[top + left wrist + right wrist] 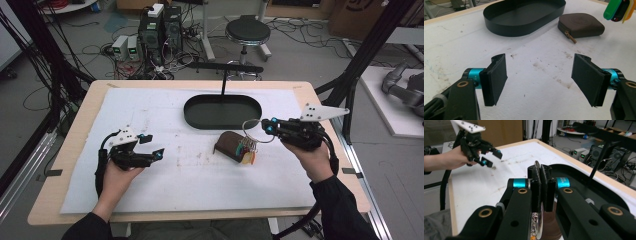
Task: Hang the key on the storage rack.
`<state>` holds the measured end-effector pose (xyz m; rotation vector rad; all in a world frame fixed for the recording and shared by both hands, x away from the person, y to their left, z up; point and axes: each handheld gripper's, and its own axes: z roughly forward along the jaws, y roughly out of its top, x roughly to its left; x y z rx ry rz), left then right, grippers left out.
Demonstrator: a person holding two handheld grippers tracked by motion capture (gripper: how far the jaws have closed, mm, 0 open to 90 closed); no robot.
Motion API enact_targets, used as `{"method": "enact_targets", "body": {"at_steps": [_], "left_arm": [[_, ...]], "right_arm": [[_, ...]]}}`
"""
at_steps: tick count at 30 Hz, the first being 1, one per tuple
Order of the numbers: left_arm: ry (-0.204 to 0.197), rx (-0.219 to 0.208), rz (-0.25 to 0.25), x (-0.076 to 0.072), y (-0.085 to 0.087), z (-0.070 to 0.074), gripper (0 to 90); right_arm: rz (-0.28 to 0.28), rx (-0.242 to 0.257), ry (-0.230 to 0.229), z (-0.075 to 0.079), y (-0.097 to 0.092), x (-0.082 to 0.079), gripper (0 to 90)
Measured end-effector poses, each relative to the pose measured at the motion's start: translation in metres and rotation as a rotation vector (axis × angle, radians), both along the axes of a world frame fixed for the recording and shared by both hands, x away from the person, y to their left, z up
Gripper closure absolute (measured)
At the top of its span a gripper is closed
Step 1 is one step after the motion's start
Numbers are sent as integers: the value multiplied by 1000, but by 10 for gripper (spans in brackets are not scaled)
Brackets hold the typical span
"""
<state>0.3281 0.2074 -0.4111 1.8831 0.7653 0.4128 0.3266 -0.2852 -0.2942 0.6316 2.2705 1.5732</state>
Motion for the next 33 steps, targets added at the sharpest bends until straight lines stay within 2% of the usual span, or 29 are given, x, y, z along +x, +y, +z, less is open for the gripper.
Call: {"method": "enact_targets", "body": {"at_steps": [15,24,33], "left_arm": [[1,0,3,-1,3,0,282],[-3,-4,1,-1,2,0,282],[-4,0,1,-2,3,-1,282]], "right_arm": [[-44,1,-34,12,5,39,883],[-77,-20,-53,21,11,65,883],[-102,-26,-69,19,12,91,883]]}}
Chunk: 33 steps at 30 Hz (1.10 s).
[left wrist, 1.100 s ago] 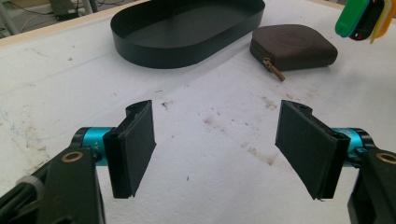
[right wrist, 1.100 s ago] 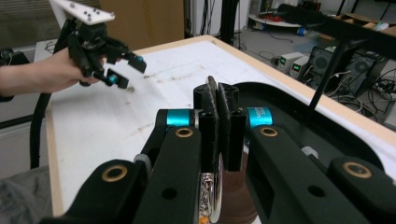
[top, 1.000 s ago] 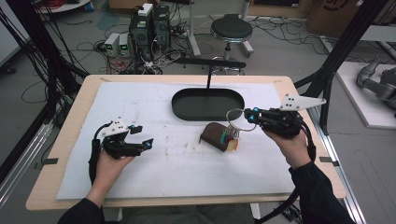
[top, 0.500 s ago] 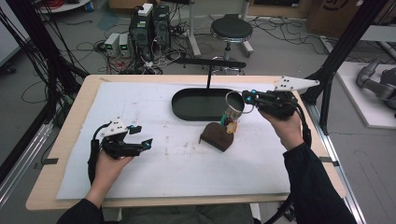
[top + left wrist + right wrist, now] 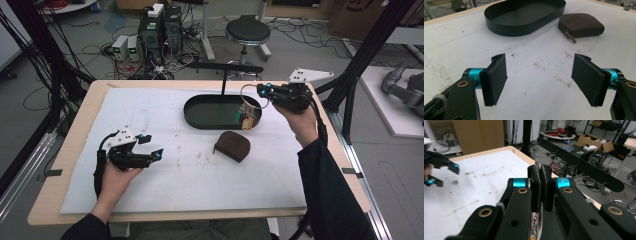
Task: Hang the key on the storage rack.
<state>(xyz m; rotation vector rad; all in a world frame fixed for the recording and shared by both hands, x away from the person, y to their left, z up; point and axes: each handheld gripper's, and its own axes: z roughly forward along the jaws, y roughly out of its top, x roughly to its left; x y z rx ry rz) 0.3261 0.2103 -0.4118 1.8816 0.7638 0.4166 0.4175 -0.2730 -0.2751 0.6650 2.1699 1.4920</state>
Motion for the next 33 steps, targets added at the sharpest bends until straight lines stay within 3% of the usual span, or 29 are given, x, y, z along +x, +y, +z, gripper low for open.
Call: {"method": "enact_targets", "body": {"at_steps": [7,13,33], "left_arm": [[1,-5,1,0,1,-1,282],[3,-1,-1,1,1,-1,282],[7,-1,13,-3,7,-3,282]], "right_arm": [[-30,-9,11,-9,2,18,883],[-47,-11,8,-6,4,29,884],[-127,19,39,-16,-1,68,884]]}}
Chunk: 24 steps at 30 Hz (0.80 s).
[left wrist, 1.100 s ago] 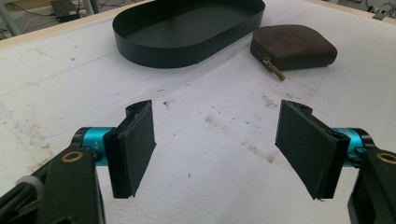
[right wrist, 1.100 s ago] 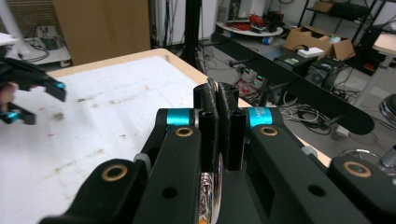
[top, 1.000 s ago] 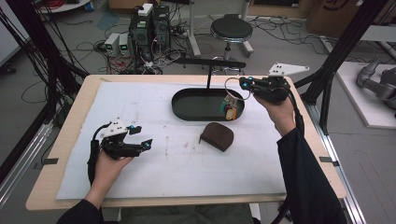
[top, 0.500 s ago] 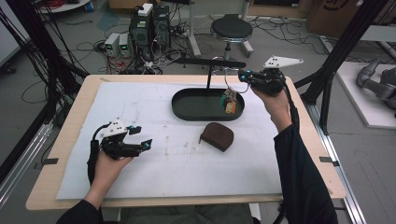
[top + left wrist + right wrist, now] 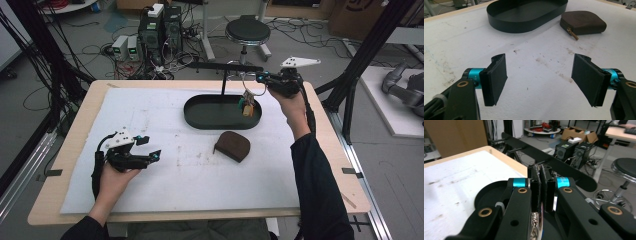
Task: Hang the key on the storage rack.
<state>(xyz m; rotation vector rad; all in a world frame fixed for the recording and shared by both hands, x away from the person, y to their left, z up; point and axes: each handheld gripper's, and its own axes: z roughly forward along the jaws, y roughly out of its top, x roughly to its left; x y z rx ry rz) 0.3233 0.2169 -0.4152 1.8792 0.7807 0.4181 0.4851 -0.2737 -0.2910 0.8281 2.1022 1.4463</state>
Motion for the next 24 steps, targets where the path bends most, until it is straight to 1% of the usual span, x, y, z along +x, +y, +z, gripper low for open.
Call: {"method": "enact_targets", "body": {"at_steps": [2,5,9,12,14,17,22,24], "left_arm": [[2,3,3,-1,1,0,282],[1,3,8,-1,3,-1,282],[4,-2,12,-2,4,-1,282],[3,2,13,-2,5,-1,282],[4,2,15,-2,5,-2,282],[5,-1,17,-3,6,-2,282],[5,0,21,-4,8,-2,282],[4,-3,21,-4,8,-2,282]], "right_arm": [[-4,7,3,0,-1,3,884],[-18,-8,17,-1,-1,7,884],[-43,-8,19,-2,-4,11,884],[-64,-24,46,-7,-6,16,884],[-76,-15,58,-10,-7,18,884],[-89,0,54,-12,-9,21,884],[-99,-1,71,-16,-11,24,883],[-104,0,68,-17,-12,25,883]]}}
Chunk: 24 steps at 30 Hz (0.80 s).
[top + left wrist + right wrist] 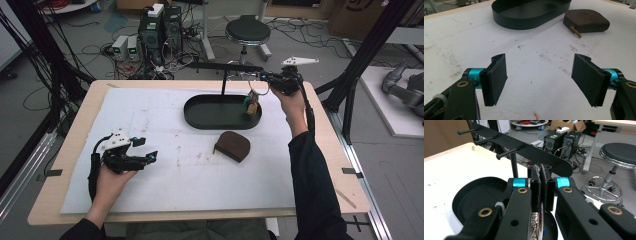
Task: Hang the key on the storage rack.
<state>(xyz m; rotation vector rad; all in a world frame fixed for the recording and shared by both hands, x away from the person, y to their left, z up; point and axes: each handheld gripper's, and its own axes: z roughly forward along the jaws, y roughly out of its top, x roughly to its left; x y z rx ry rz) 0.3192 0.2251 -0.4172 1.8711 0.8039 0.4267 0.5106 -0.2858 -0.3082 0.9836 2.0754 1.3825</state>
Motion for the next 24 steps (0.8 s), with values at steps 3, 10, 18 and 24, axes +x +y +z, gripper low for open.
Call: {"method": "enact_targets", "body": {"at_steps": [3,10,18,24], "left_arm": [[-4,4,-1,0,1,0,282],[-8,2,-1,-1,1,0,282],[-7,3,-2,-1,1,0,282],[-9,4,-6,-1,0,0,282]], "right_arm": [[-7,5,9,-1,-2,1,883],[-16,5,14,-3,-2,3,879],[-40,-12,13,-3,-1,2,840],[-74,-34,6,-1,-5,-1,777]]}}
